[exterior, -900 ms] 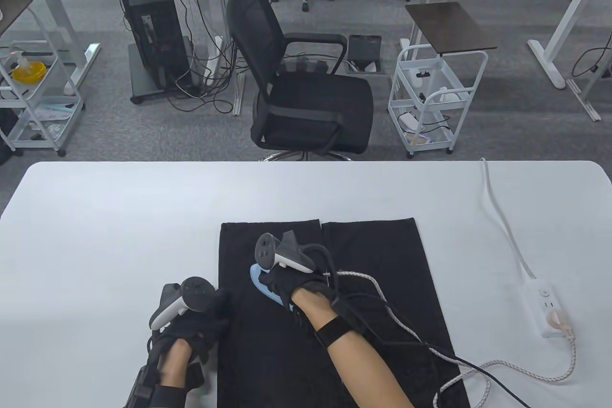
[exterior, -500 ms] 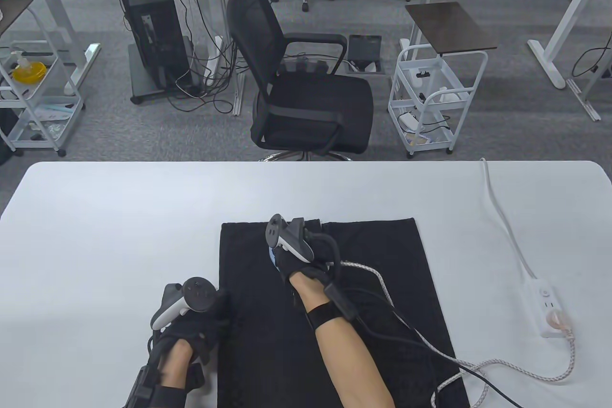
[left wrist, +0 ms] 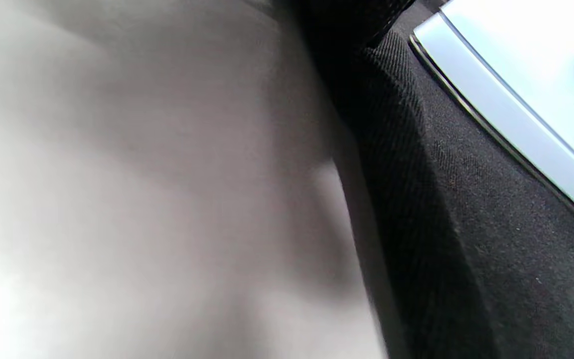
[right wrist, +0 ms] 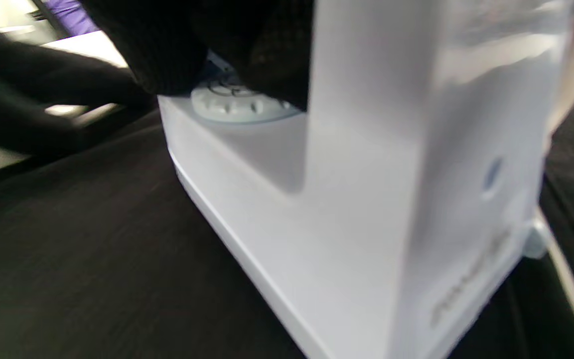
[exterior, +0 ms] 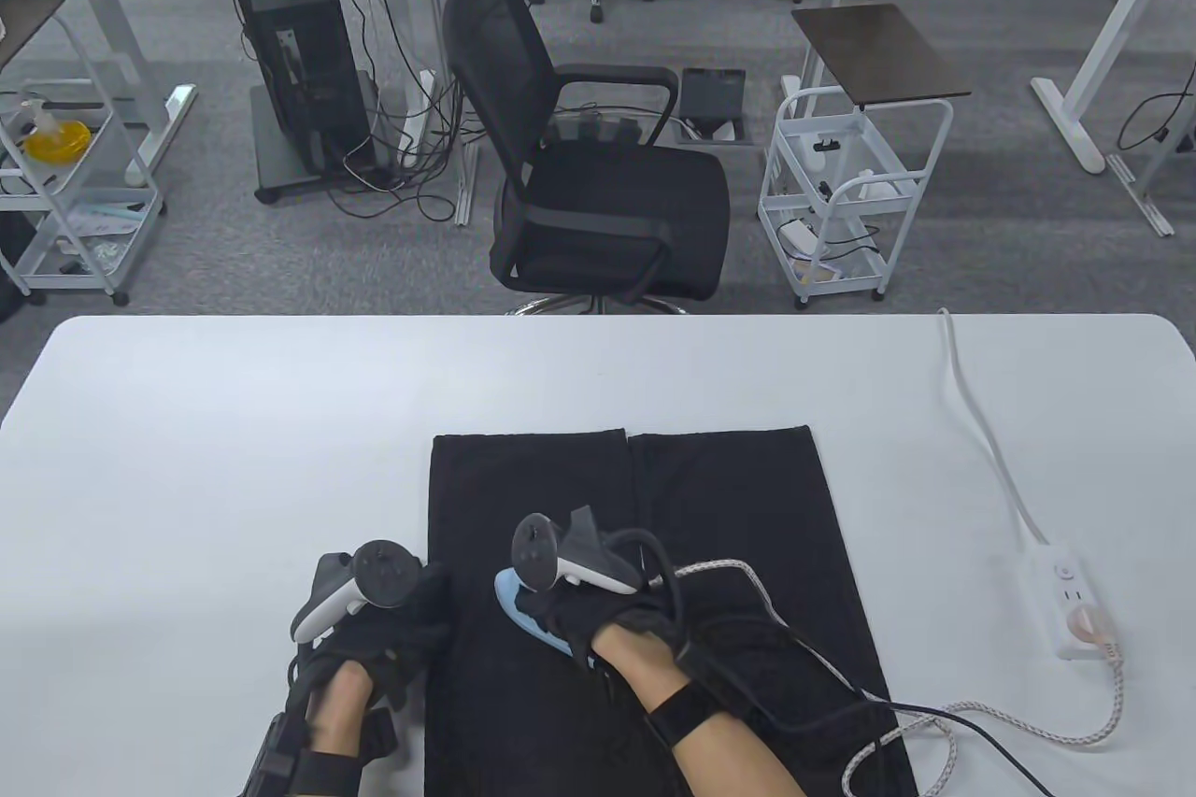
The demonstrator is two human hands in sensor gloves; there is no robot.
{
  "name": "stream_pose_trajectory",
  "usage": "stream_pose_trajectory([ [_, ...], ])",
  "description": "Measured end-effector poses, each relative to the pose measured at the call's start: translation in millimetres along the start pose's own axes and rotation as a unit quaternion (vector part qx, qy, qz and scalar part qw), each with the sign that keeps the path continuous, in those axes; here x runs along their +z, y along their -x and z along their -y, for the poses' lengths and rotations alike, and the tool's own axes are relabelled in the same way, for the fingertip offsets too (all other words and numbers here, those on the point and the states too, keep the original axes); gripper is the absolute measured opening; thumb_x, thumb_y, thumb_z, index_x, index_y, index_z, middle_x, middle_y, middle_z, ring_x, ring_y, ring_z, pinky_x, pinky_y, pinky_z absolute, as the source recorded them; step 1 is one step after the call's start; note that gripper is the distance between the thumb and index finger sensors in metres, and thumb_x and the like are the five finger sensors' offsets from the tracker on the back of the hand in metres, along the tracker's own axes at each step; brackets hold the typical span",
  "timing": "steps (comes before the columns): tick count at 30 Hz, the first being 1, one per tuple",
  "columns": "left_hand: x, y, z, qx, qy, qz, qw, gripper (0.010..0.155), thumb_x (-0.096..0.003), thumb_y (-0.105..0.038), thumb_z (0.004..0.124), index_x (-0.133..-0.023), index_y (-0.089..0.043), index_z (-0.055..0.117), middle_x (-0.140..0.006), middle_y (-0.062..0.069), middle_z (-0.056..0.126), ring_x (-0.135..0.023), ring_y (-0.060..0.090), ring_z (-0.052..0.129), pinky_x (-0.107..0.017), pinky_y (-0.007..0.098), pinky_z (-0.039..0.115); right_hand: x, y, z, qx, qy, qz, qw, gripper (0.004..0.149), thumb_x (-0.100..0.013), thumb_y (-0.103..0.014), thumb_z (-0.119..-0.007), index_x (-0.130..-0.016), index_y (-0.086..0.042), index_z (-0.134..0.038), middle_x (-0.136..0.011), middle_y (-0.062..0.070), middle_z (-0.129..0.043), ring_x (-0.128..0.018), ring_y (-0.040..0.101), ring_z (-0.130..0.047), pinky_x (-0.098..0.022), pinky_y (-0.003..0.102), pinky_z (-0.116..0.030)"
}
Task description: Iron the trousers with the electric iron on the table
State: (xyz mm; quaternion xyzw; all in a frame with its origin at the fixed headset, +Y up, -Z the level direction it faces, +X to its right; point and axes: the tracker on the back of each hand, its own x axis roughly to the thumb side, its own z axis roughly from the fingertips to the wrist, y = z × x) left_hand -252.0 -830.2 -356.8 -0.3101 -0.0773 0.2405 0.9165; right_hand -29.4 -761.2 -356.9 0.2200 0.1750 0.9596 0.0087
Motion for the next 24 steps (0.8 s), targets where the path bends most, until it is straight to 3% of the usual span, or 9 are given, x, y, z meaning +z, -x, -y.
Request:
stream_pose_trajectory([
  [6,1,1,0,0.0,-0.005,0.001,1.0,0.077,-0.0658,-0.034,0.067,-0.116,-0.018,0.011,-0.115,0.016,-0.008,-0.097,0.05,-0.014,-0.055,0.079,0.002,48,-18,-19,0.029,-0.008,0.077,0.997,0.052,-0.06,-0.051,-0.078,-0.088,-0.009,-0.067,-0.049,-0.01,-0.089,-0.033,0.008,-0.096,-0.041,0.047,-0.087],
  [10,1,2,0,0.0,-0.004,0.001,1.0,0.077,-0.0659,-0.034,0.067,-0.116,-0.018,0.011,-0.115,0.016,-0.008,-0.097,0.05,-0.014,-0.055,0.079,0.001,57,-19,-23,0.032,-0.009,0.092,0.995,0.052,-0.06,-0.052,-0.078,-0.088,-0.009,-0.067,-0.048,-0.01,-0.09,-0.033,0.008,-0.096,-0.041,0.046,-0.087],
  [16,1,2,-1,0.001,-0.003,0.001,1.0,0.077,-0.0659,-0.034,0.067,-0.116,-0.018,0.01,-0.115,0.016,-0.009,-0.096,0.051,-0.015,-0.055,0.079,0.001,27,-13,-11,0.013,-0.008,0.063,0.998,0.052,-0.06,-0.051,-0.079,-0.088,-0.009,-0.068,-0.048,-0.009,-0.09,-0.032,0.008,-0.096,-0.041,0.047,-0.087],
  [24,1,2,-1,-0.006,-0.003,-0.001,1.0,0.077,-0.0659,-0.035,0.066,-0.116,-0.018,0.01,-0.115,0.016,-0.008,-0.097,0.051,-0.014,-0.055,0.079,0.002,-50,15,19,-0.027,-0.004,-0.027,0.999,0.052,-0.06,-0.051,-0.079,-0.088,-0.009,-0.068,-0.048,-0.009,-0.09,-0.033,0.009,-0.096,-0.041,0.047,-0.087],
])
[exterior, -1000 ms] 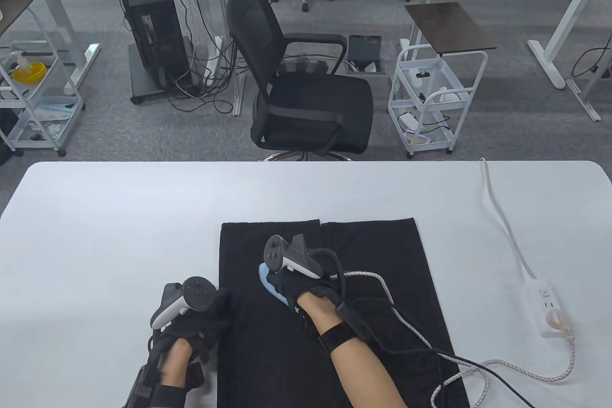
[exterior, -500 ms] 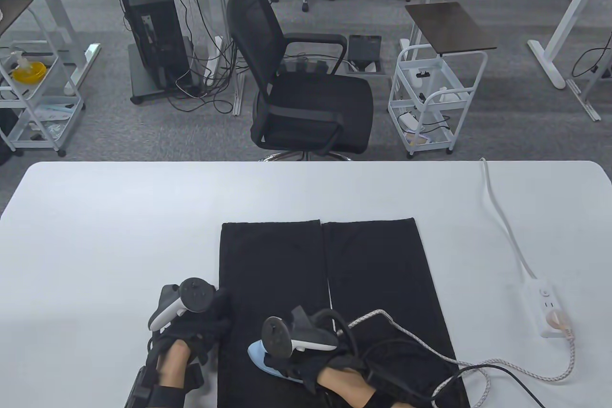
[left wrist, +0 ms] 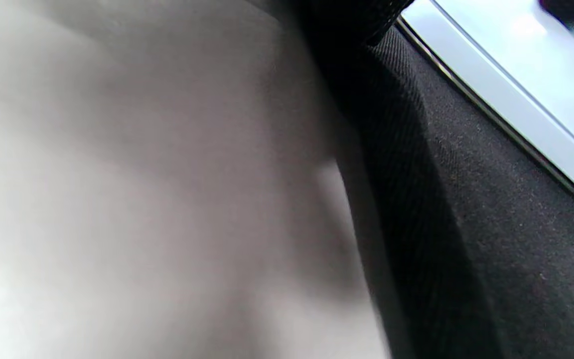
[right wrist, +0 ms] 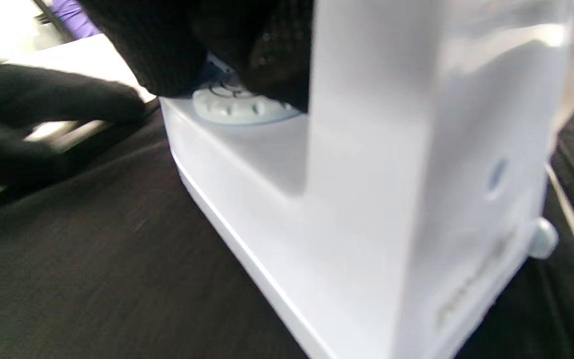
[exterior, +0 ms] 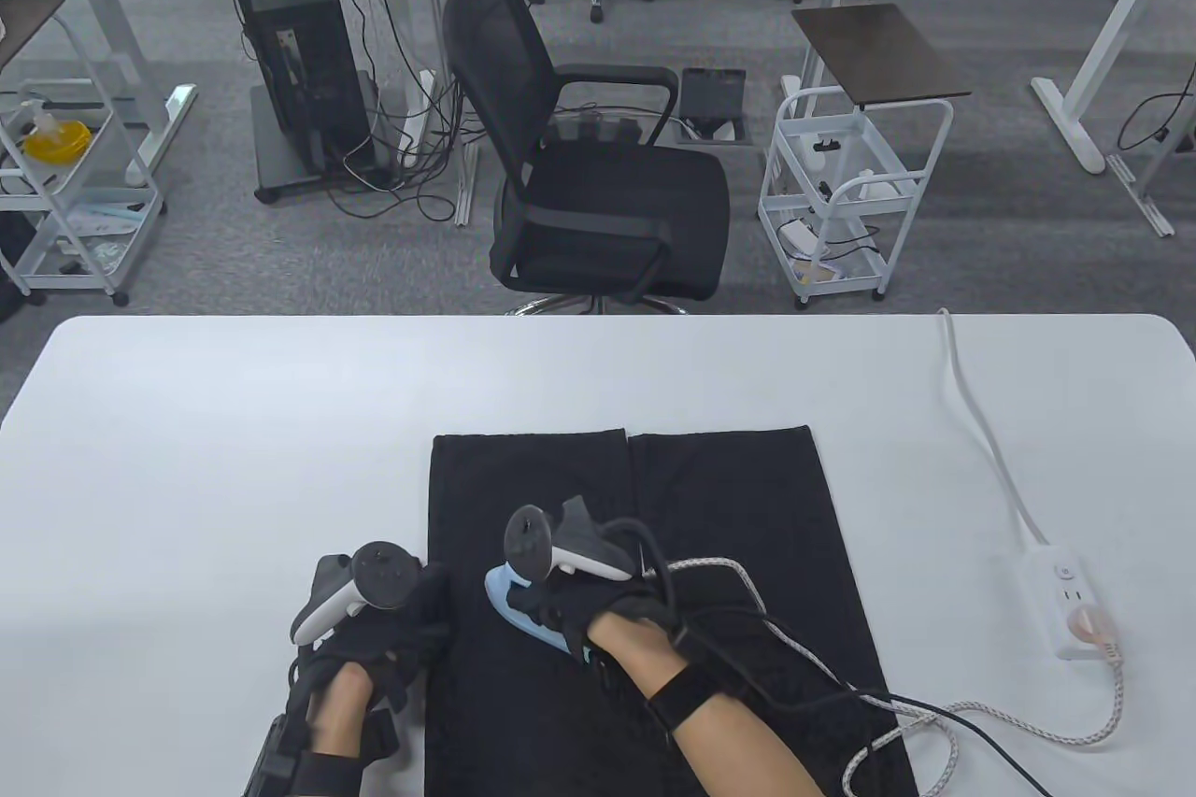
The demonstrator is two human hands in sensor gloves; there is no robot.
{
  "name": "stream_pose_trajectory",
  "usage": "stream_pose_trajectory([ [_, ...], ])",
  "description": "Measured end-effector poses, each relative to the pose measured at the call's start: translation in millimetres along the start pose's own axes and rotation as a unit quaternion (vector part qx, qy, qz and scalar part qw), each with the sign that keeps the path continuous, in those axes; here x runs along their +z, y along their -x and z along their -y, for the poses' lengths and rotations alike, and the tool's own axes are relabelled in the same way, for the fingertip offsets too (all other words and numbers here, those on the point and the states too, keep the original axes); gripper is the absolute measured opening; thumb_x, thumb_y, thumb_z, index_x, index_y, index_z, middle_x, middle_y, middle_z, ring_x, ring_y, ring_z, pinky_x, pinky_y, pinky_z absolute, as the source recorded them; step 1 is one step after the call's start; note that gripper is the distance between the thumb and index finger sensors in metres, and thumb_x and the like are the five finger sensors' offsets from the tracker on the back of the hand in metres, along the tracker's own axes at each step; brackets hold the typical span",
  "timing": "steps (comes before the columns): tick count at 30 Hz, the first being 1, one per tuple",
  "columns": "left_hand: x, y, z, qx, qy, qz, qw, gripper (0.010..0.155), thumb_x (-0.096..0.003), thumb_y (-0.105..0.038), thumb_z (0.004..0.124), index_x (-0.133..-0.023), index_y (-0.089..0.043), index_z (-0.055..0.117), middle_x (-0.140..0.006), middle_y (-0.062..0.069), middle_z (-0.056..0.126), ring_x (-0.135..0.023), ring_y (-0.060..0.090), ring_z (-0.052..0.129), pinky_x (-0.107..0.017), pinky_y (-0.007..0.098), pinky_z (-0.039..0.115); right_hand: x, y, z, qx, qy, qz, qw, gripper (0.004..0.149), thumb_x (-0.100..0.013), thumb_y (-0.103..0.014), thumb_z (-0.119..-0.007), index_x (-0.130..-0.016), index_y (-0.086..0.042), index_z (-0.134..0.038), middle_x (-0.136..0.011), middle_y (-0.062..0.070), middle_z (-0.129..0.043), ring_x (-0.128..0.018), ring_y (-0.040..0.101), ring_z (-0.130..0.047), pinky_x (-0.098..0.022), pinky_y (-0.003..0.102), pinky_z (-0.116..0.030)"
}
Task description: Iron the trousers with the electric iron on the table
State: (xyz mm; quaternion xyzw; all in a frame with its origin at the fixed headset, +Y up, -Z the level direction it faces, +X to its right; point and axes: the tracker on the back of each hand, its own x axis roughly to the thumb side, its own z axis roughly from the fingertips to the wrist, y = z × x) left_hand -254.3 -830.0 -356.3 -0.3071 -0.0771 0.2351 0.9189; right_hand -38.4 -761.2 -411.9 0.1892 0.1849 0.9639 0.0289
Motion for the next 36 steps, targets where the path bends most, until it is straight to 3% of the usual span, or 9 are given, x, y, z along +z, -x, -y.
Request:
stream_pose_trajectory([
  [8,0,-1,0,0.002,-0.001,-0.003,1.0,0.076,-0.0661,-0.034,0.066,-0.116,-0.018,0.01,-0.115,0.016,-0.008,-0.097,0.051,-0.014,-0.055,0.08,0.002,-48,29,22,-0.027,0.021,-0.101,0.994,0.053,-0.06,-0.052,-0.079,-0.088,-0.008,-0.068,-0.048,-0.01,-0.09,-0.032,0.008,-0.096,-0.04,0.046,-0.087],
  [15,-1,-2,0,0.003,-0.001,-0.002,1.0,0.076,-0.0662,-0.034,0.066,-0.116,-0.018,0.01,-0.115,0.016,-0.009,-0.096,0.051,-0.014,-0.054,0.08,0.002,-49,29,22,-0.032,0.025,-0.125,0.991,0.053,-0.06,-0.051,-0.078,-0.088,-0.008,-0.067,-0.048,-0.01,-0.09,-0.032,0.008,-0.096,-0.04,0.046,-0.087],
  [27,-2,-3,1,0.003,0.0,-0.002,1.0,0.076,-0.0663,-0.034,0.065,-0.116,-0.018,0.01,-0.115,0.016,-0.009,-0.096,0.051,-0.015,-0.054,0.08,0.002,6,3,-2,0.014,-0.004,-0.008,1.0,0.053,-0.06,-0.051,-0.077,-0.088,-0.008,-0.066,-0.048,-0.01,-0.089,-0.031,0.007,-0.096,-0.04,0.046,-0.088],
  [36,-2,-2,2,0.004,-0.005,-0.001,1.0,0.076,-0.0662,-0.034,0.064,-0.116,-0.018,0.01,-0.115,0.016,-0.009,-0.096,0.051,-0.015,-0.053,0.08,0.001,89,-35,-38,0.077,-0.021,0.141,0.987,0.053,-0.06,-0.051,-0.076,-0.088,-0.007,-0.065,-0.048,-0.01,-0.089,-0.031,0.007,-0.096,-0.04,0.045,-0.088],
])
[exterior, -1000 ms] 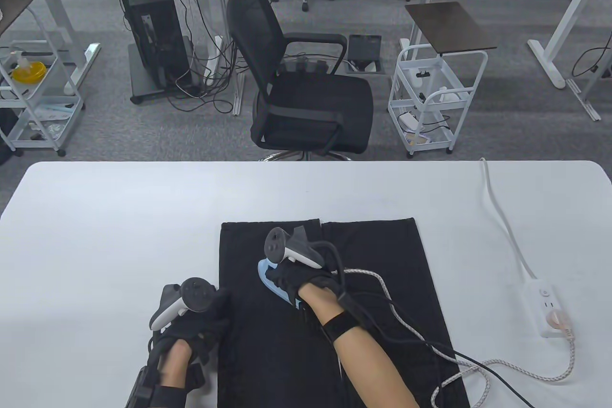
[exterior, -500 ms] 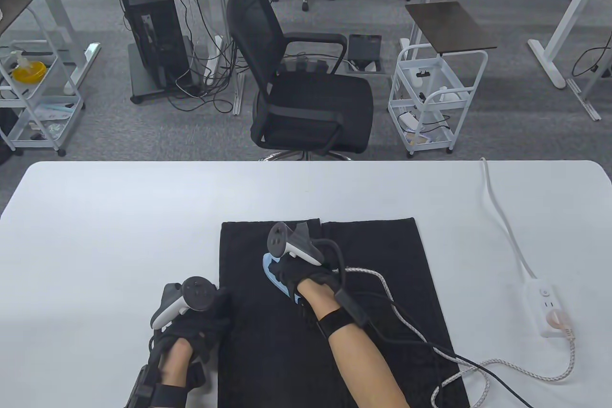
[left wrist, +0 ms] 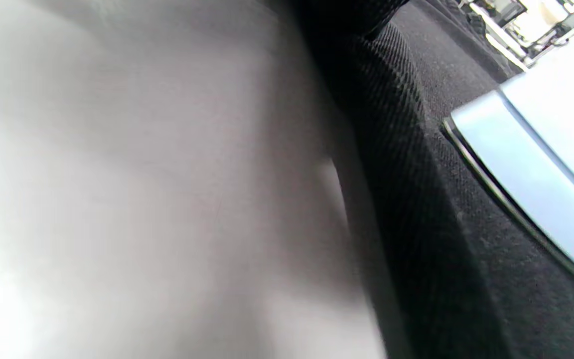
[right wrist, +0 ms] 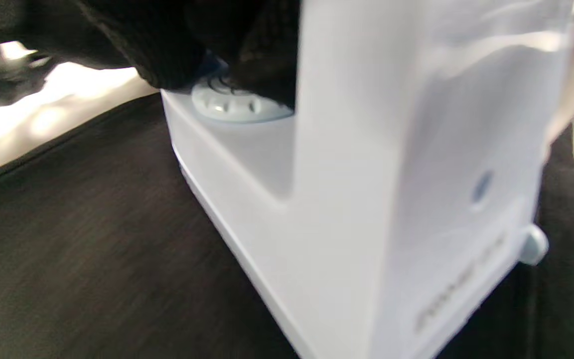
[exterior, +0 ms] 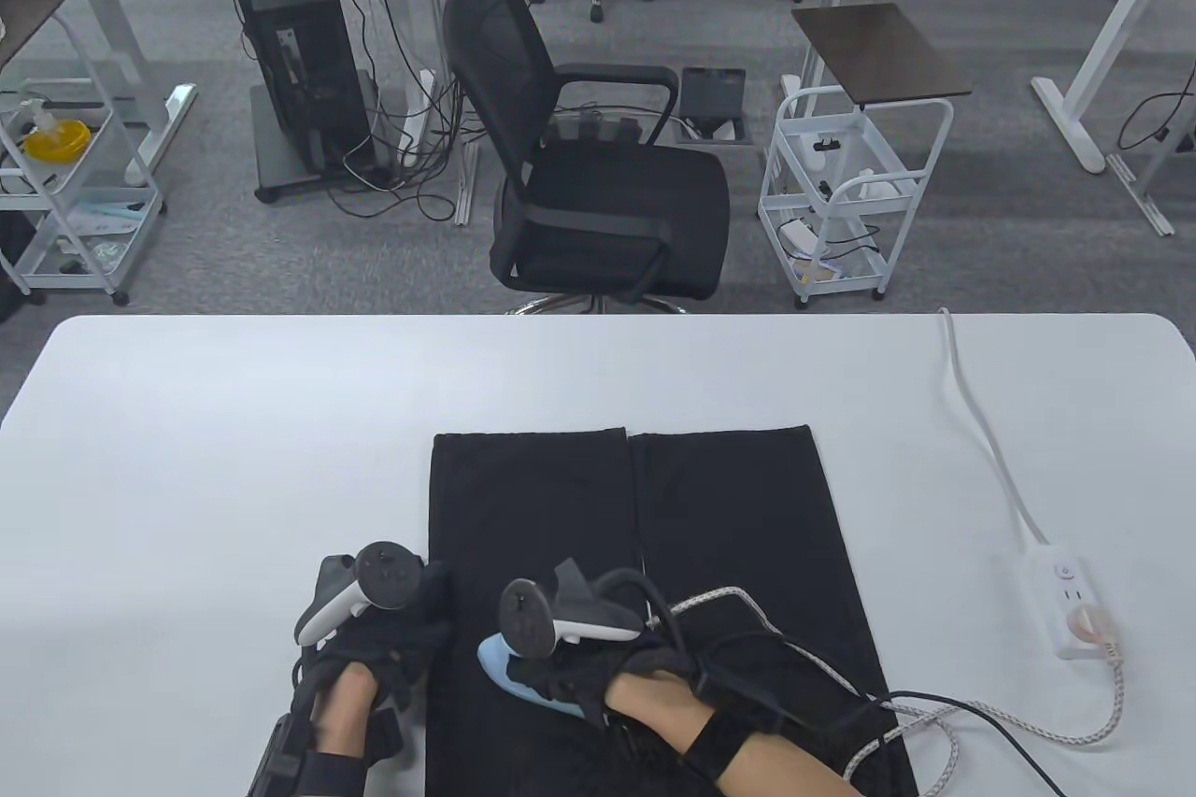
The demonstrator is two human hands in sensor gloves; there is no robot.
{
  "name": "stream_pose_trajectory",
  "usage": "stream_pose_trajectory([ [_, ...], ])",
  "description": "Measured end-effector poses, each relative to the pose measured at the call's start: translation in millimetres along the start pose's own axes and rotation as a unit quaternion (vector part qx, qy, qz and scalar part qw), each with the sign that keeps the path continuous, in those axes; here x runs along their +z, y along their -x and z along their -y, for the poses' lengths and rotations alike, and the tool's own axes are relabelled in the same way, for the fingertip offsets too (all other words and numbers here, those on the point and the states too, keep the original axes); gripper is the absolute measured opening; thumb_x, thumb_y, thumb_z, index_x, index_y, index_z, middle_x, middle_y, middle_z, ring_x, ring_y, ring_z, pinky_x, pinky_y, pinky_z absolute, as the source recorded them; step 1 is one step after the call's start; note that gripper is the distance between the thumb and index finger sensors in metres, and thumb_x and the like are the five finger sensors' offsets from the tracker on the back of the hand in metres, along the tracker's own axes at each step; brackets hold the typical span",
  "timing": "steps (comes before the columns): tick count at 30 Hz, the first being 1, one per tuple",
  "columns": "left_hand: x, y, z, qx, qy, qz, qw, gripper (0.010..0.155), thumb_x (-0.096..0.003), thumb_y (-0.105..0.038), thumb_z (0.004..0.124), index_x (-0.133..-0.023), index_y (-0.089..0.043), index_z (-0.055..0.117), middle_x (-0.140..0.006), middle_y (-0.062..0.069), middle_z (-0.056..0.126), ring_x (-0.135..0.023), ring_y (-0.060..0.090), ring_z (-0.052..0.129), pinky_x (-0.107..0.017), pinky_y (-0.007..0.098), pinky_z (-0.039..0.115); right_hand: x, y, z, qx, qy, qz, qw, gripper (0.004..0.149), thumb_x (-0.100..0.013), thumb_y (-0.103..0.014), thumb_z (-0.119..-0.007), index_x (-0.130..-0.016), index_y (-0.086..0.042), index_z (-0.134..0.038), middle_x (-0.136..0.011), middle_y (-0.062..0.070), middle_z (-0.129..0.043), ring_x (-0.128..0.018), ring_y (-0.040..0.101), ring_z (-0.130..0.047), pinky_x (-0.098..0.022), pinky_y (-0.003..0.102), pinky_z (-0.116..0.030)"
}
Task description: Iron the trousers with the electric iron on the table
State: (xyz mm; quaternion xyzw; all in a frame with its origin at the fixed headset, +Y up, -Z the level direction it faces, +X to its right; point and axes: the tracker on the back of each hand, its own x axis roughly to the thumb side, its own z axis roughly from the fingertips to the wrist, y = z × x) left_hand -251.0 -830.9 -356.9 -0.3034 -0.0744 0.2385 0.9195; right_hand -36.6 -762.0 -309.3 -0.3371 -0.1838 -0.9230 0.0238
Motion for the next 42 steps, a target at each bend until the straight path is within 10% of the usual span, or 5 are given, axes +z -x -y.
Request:
stream_pose_trajectory([
  [9,0,0,0,0.0,0.001,0.001,1.0,0.075,-0.0663,-0.034,0.064,-0.116,-0.018,0.01,-0.115,0.016,-0.009,-0.096,0.051,-0.015,-0.053,0.08,0.001,8,-5,-3,0.002,0.012,0.012,1.0,0.054,-0.06,-0.052,-0.077,-0.088,-0.007,-0.067,-0.048,-0.01,-0.09,-0.031,0.007,-0.096,-0.039,0.045,-0.088],
  [31,-1,0,0,-0.002,0.003,0.001,1.0,0.075,-0.0664,-0.034,0.065,-0.116,-0.019,0.01,-0.115,0.016,-0.009,-0.096,0.051,-0.015,-0.054,0.08,0.001,-102,103,49,-0.071,0.072,-0.249,0.963,0.057,-0.06,-0.053,-0.078,-0.091,-0.006,-0.066,-0.05,-0.009,-0.09,-0.033,0.008,-0.097,-0.038,0.047,-0.088],
  [42,-2,-1,0,-0.002,0.005,0.003,1.0,0.075,-0.0664,-0.034,0.065,-0.116,-0.019,0.01,-0.115,0.016,-0.009,-0.096,0.051,-0.015,-0.053,0.08,0.001,-39,41,20,-0.013,0.044,-0.064,0.997,0.057,-0.06,-0.054,-0.077,-0.092,-0.008,-0.065,-0.051,-0.009,-0.089,-0.035,0.008,-0.096,-0.04,0.047,-0.087],
])
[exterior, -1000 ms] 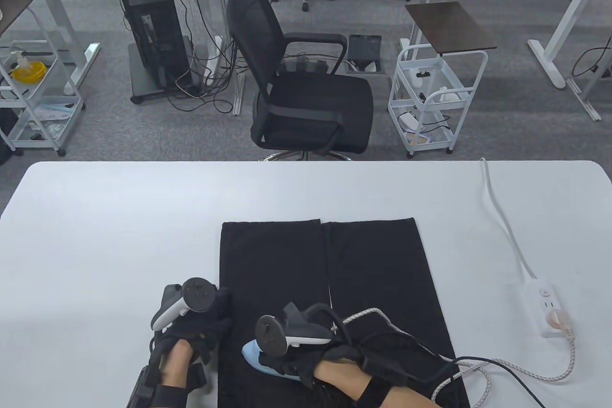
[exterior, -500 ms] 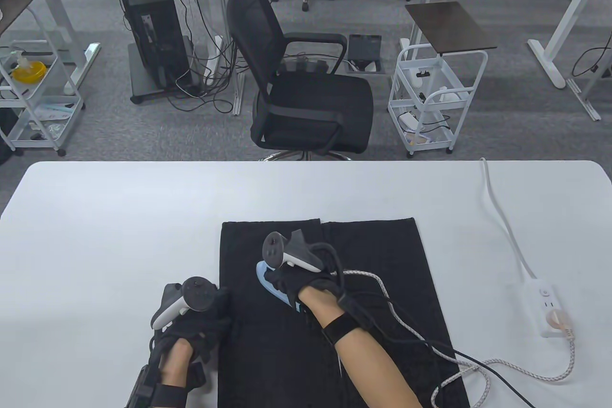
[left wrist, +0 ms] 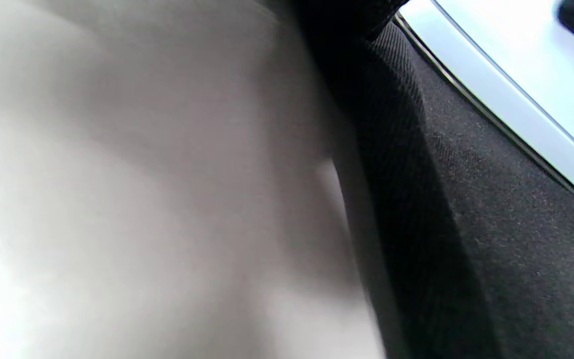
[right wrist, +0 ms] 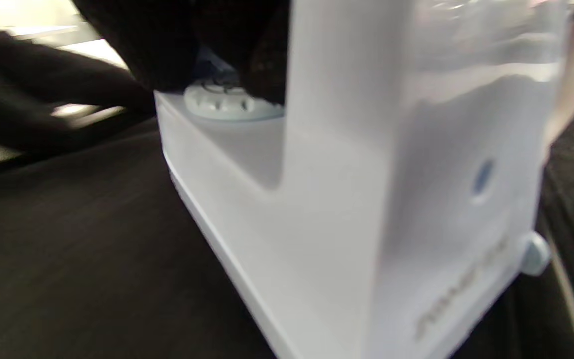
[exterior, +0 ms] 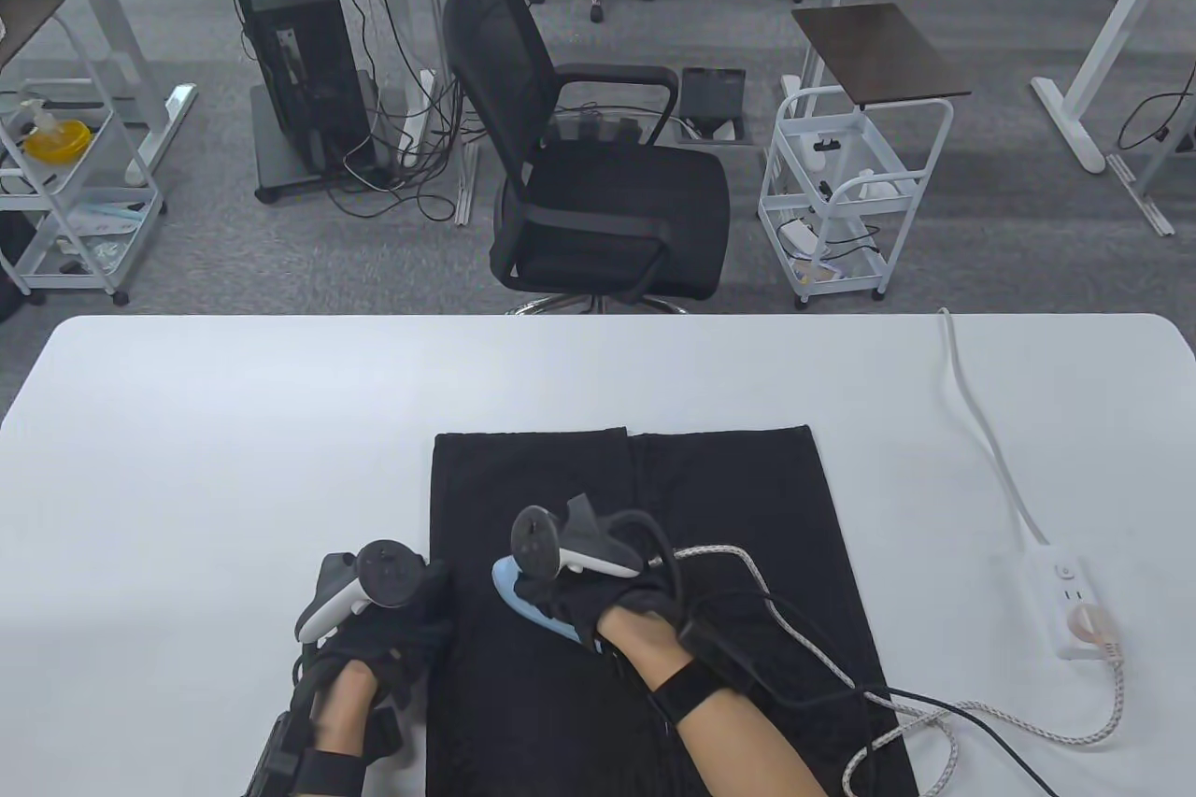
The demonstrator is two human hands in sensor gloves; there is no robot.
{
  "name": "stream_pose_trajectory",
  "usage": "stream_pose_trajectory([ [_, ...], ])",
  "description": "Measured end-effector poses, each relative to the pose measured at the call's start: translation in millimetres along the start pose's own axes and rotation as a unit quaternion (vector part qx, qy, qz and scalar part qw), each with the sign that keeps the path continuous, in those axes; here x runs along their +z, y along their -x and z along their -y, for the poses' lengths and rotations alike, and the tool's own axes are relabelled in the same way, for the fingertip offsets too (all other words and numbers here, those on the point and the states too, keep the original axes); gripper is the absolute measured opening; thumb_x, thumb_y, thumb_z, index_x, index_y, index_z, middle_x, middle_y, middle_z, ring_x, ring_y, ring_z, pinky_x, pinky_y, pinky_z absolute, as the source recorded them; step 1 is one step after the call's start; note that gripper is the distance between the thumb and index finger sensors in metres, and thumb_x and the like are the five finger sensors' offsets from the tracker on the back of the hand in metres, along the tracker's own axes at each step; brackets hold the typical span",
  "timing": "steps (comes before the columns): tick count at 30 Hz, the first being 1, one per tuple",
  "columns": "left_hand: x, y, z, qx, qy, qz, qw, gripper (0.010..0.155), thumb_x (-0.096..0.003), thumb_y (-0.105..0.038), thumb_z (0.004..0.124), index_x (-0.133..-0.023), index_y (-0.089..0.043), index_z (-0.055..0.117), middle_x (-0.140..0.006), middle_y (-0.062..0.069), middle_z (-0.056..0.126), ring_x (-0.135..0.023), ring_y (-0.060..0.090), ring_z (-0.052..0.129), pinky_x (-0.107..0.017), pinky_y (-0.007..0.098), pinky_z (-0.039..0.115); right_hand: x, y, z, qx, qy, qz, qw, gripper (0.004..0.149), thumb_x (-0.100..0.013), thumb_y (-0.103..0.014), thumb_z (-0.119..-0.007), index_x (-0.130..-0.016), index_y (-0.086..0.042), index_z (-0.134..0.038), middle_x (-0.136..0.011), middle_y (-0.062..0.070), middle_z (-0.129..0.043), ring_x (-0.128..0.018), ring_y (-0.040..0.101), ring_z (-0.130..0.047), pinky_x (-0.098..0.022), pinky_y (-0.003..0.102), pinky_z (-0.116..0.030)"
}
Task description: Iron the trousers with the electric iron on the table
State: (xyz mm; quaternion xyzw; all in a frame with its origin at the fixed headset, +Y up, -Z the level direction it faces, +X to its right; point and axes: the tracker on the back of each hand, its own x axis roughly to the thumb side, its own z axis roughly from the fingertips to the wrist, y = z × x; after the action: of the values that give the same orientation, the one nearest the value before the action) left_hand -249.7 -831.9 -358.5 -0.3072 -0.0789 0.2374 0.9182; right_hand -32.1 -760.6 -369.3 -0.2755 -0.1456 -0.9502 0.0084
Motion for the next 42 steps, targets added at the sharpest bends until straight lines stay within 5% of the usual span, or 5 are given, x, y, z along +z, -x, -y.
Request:
stream_pose_trajectory([
  [6,0,0,1,0.003,-0.003,0.003,1.0,0.075,-0.0664,-0.034,0.064,-0.116,-0.019,0.01,-0.115,0.015,-0.01,-0.096,0.051,-0.016,-0.053,0.079,0.0,54,-27,-17,0.029,0.035,0.083,0.996,0.058,-0.058,-0.055,-0.079,-0.091,-0.009,-0.068,-0.049,-0.01,-0.091,-0.033,0.008,-0.097,-0.039,0.046,-0.088],
  [10,0,1,2,0.0,-0.007,0.003,1.0,0.075,-0.0663,-0.035,0.063,-0.116,-0.019,0.01,-0.115,0.015,-0.009,-0.096,0.05,-0.016,-0.053,0.079,0.0,87,-16,-21,-0.051,0.083,0.085,0.992,0.056,-0.057,-0.054,-0.08,-0.089,-0.009,-0.07,-0.048,-0.009,-0.092,-0.032,0.009,-0.098,-0.039,0.047,-0.088],
  [21,1,2,3,-0.001,-0.011,0.002,1.0,0.074,-0.0666,-0.035,0.063,-0.116,-0.019,0.009,-0.115,0.015,-0.009,-0.096,0.05,-0.016,-0.053,0.079,0.0,184,132,27,-0.333,0.17,-0.035,0.927,0.057,-0.061,-0.05,-0.08,-0.094,-0.006,-0.066,-0.06,-0.004,-0.093,-0.046,0.018,-0.102,-0.045,0.054,-0.085],
  [31,1,2,4,-0.002,-0.01,0.002,1.0,0.074,-0.0667,-0.036,0.062,-0.116,-0.019,0.009,-0.114,0.015,-0.01,-0.095,0.05,-0.016,-0.053,0.079,-0.001,237,306,54,-0.556,0.28,-0.221,0.751,0.065,-0.061,-0.032,-0.083,-0.102,0.005,-0.049,-0.084,0.011,-0.083,-0.068,0.035,-0.094,-0.057,0.064,-0.072],
  [42,1,1,5,-0.003,-0.009,0.003,1.0,0.074,-0.0668,-0.036,0.061,-0.115,-0.019,0.008,-0.114,0.015,-0.011,-0.095,0.05,-0.017,-0.052,0.079,-0.001,208,380,34,-0.637,0.347,-0.256,0.64,0.063,-0.058,-0.035,-0.086,-0.103,-0.002,-0.057,-0.095,0.012,-0.081,-0.082,0.04,-0.087,-0.065,0.066,-0.064],
])
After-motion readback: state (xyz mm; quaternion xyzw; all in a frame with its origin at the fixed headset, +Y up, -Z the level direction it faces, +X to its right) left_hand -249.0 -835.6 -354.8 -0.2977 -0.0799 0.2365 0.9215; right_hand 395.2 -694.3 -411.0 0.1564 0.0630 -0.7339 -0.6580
